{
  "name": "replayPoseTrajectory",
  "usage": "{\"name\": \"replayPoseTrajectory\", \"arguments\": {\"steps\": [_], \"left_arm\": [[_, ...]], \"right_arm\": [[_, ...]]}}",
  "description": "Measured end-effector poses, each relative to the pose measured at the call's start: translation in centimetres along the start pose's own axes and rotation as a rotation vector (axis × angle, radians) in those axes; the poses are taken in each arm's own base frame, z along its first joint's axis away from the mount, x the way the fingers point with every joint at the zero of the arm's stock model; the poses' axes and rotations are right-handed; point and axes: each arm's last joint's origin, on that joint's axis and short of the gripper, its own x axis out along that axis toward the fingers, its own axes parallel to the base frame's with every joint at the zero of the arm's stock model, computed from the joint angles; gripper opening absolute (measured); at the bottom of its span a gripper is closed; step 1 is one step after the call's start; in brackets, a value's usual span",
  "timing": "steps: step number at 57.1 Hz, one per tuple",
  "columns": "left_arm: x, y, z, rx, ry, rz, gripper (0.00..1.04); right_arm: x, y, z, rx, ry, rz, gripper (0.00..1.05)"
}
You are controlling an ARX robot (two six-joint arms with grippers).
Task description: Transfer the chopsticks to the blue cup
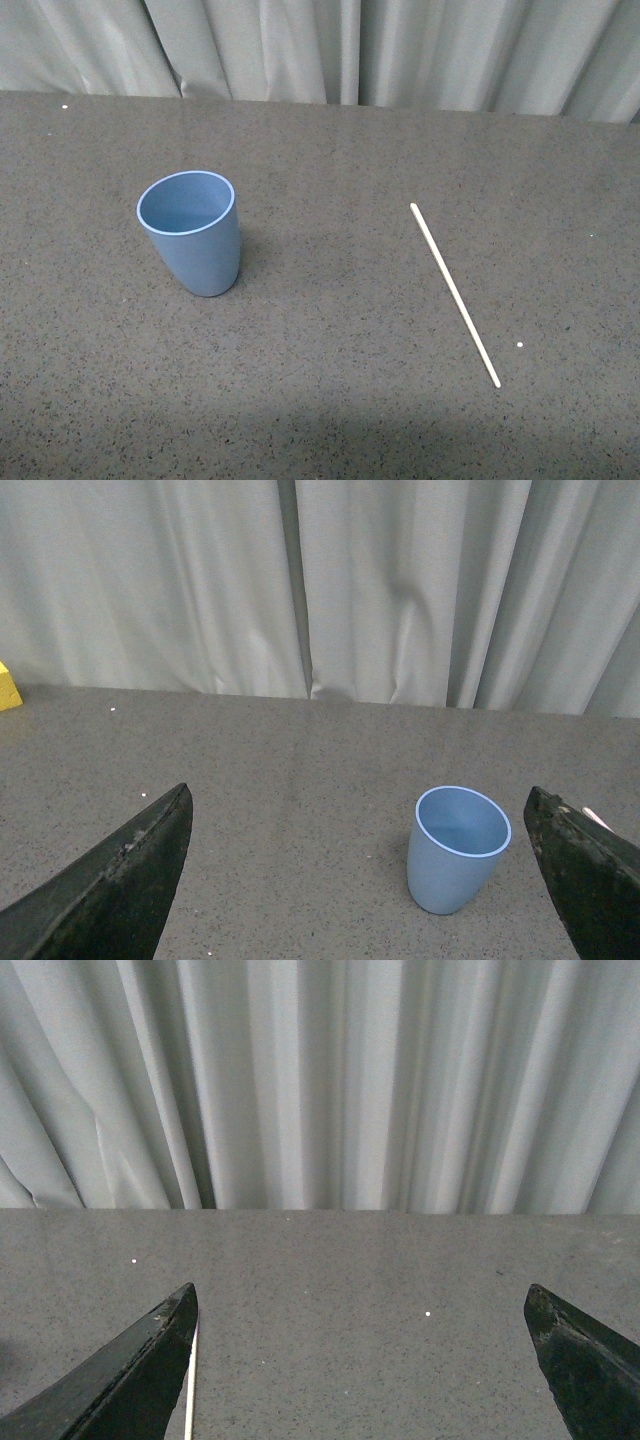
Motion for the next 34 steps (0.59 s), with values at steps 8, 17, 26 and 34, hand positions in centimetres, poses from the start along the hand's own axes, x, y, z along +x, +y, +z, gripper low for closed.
{"name": "replayPoseTrajectory", "arguments": {"steps": [8, 17, 26, 34], "left_arm": [[0.00, 0.00, 0.00, 0.000, 0.000, 0.000, 0.98], [0.00, 0.00, 0.00, 0.000, 0.000, 0.000, 0.98], [0.00, 0.00, 0.00, 0.000, 0.000, 0.000, 0.98], [0.00, 0.00, 0.00, 0.000, 0.000, 0.000, 0.98]], "right_arm": [[0.00, 0.00, 0.00, 0.000, 0.000, 0.000, 0.95], [0.00, 0.00, 0.00, 0.000, 0.000, 0.000, 0.95], [0.00, 0.00, 0.00, 0.000, 0.000, 0.000, 0.95], [0.00, 0.00, 0.00, 0.000, 0.000, 0.000, 0.95]]}}
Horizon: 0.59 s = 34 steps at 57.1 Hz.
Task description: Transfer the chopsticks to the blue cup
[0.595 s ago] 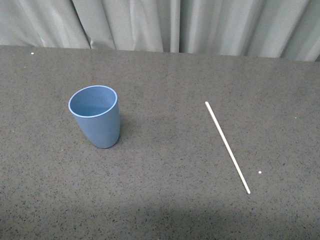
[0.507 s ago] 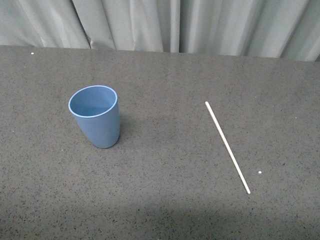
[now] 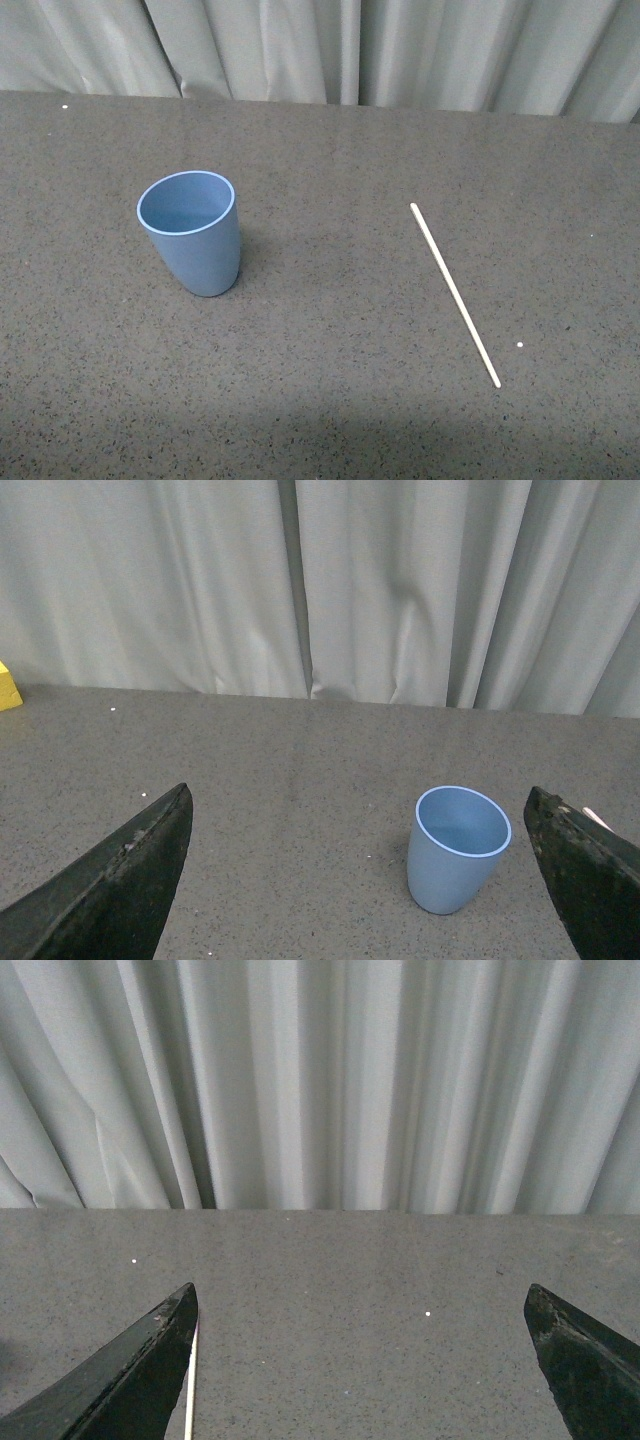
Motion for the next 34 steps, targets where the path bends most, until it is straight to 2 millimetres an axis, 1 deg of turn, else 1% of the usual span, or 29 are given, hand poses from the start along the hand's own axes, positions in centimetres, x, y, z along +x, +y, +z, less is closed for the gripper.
{"name": "replayPoseTrajectory", "arguments": {"steps": [24, 26, 29, 30, 31, 33, 34], "left_arm": [[0.0, 0.0, 0.0, 0.000, 0.000, 0.000, 0.98], [0.0, 0.0, 0.0, 0.000, 0.000, 0.000, 0.98], [0.0, 0.0, 0.0, 0.000, 0.000, 0.002, 0.98], [0.0, 0.0, 0.0, 0.000, 0.000, 0.003, 0.98], [0.0, 0.0, 0.0, 0.000, 0.000, 0.002, 0.98], [0.0, 0.0, 0.0, 0.000, 0.000, 0.002, 0.98], [0.0, 0.0, 0.0, 0.000, 0.000, 0.002, 0.98]], "right_arm": [[0.0, 0.0, 0.0, -0.001, 0.000, -0.001, 0.95], [0.1, 0.0, -0.1, -0.037, 0.040, -0.054, 0.95], [0.5, 0.1, -0.3, -0.149, 0.150, -0.197, 0.95], [0.6, 0.2, -0.4, -0.161, 0.170, -0.208, 0.95], [1.0, 0.3, -0.6, -0.203, 0.234, -0.219, 0.95], [1.9, 0.6, -1.0, -0.237, 0.318, -0.181, 0.95], [2.1, 0.7, -1.1, -0.240, 0.331, -0.172, 0.95]]}}
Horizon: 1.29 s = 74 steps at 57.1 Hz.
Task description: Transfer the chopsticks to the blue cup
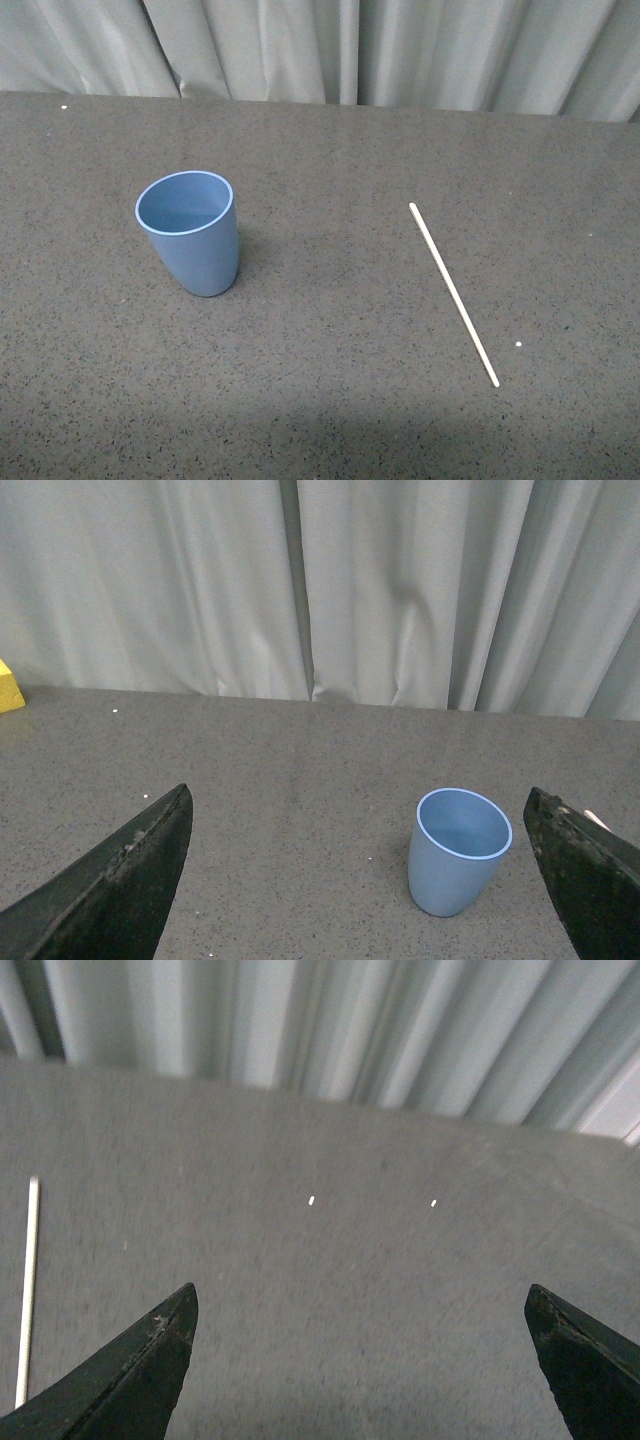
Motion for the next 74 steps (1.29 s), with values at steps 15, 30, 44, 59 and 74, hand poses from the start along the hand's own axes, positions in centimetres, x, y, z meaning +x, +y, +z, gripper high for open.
{"name": "replayPoseTrajectory", "arguments": {"steps": [15, 30, 44, 59, 74], "left_arm": [[0.0, 0.0, 0.0, 0.000, 0.000, 0.000, 0.98], [0.0, 0.0, 0.0, 0.000, 0.000, -0.002, 0.98], [0.0, 0.0, 0.0, 0.000, 0.000, -0.001, 0.98], [0.0, 0.0, 0.0, 0.000, 0.000, -0.001, 0.98], [0.0, 0.0, 0.0, 0.000, 0.000, -0.001, 0.98]], "right_arm": [[5.9, 3.3, 1.4, -0.026, 0.219, 0.233, 0.95], [12.3, 8.4, 0.6, -0.022, 0.502, 0.389, 0.95], [17.4, 12.8, 0.3, 0.005, 0.637, 0.448, 0.95], [21.4, 15.9, 0.4, 0.017, 0.718, 0.453, 0.95], [23.8, 17.5, 0.2, -0.002, 0.787, 0.445, 0.74]]}}
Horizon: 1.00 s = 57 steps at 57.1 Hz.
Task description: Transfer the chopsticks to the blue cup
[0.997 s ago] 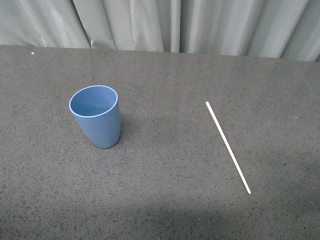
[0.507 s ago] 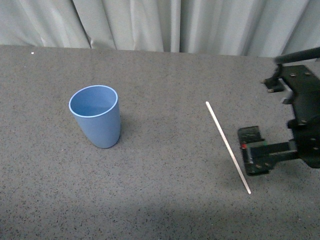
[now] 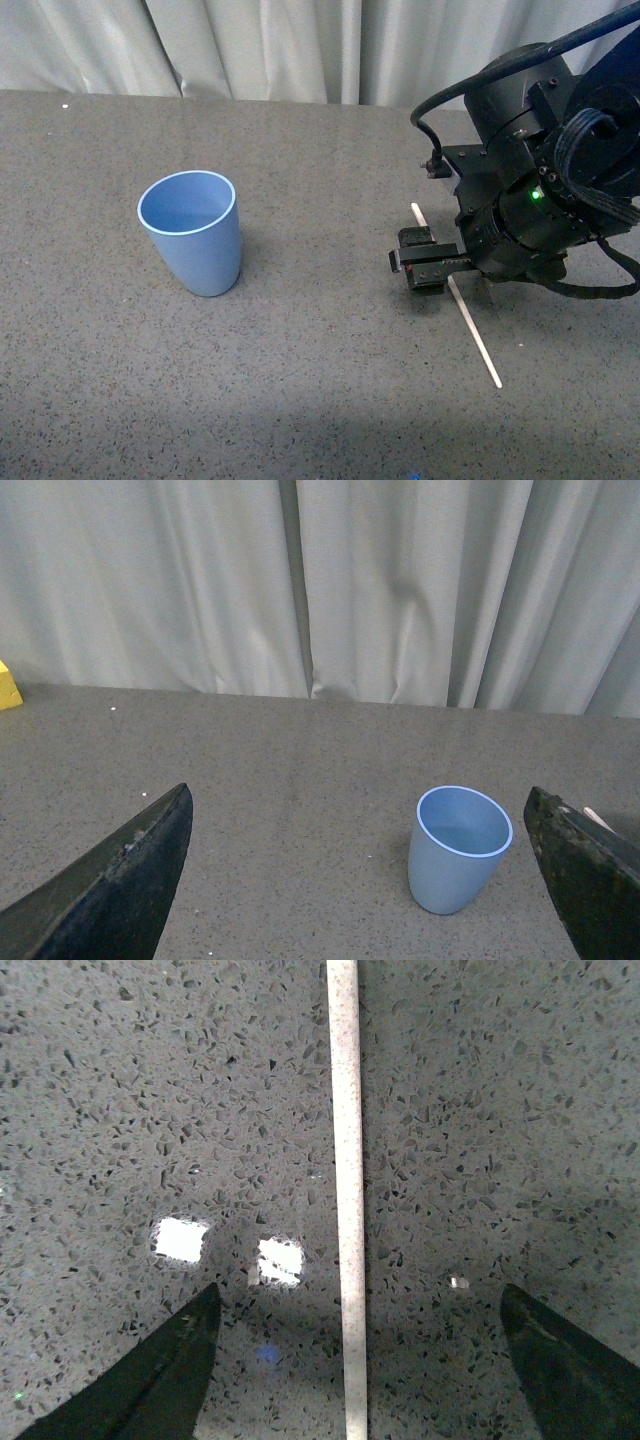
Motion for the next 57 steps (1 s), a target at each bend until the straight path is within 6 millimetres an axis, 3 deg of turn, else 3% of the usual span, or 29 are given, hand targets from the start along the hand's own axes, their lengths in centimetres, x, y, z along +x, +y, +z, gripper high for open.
{"name": "replayPoseTrajectory", "arguments": {"steps": [18, 22, 32, 38, 52, 57], "left_arm": [[0.0, 0.0, 0.0, 0.000, 0.000, 0.000, 0.98], [0.0, 0.0, 0.0, 0.000, 0.000, 0.000, 0.98], [0.0, 0.0, 0.0, 0.000, 0.000, 0.000, 0.98], [0.0, 0.0, 0.0, 0.000, 0.000, 0.000, 0.98], [0.0, 0.0, 0.0, 0.000, 0.000, 0.000, 0.98], [0.0, 0.0, 0.0, 0.000, 0.000, 0.000, 0.98]], "right_arm": [[0.3, 0.0, 0.4, 0.013, 0.012, -0.007, 0.10], [0.3, -0.1, 0.4, 0.021, 0.009, -0.006, 0.02], [-0.2, -0.2, -0.2, 0.034, -0.047, 0.023, 0.01], [-1.5, 0.1, -0.4, 0.028, -0.204, 0.069, 0.01], [-9.8, 3.5, 3.6, -0.060, -0.903, 0.351, 0.01], [-11.4, 5.2, 4.3, -0.122, -1.046, 0.453, 0.01]]}}
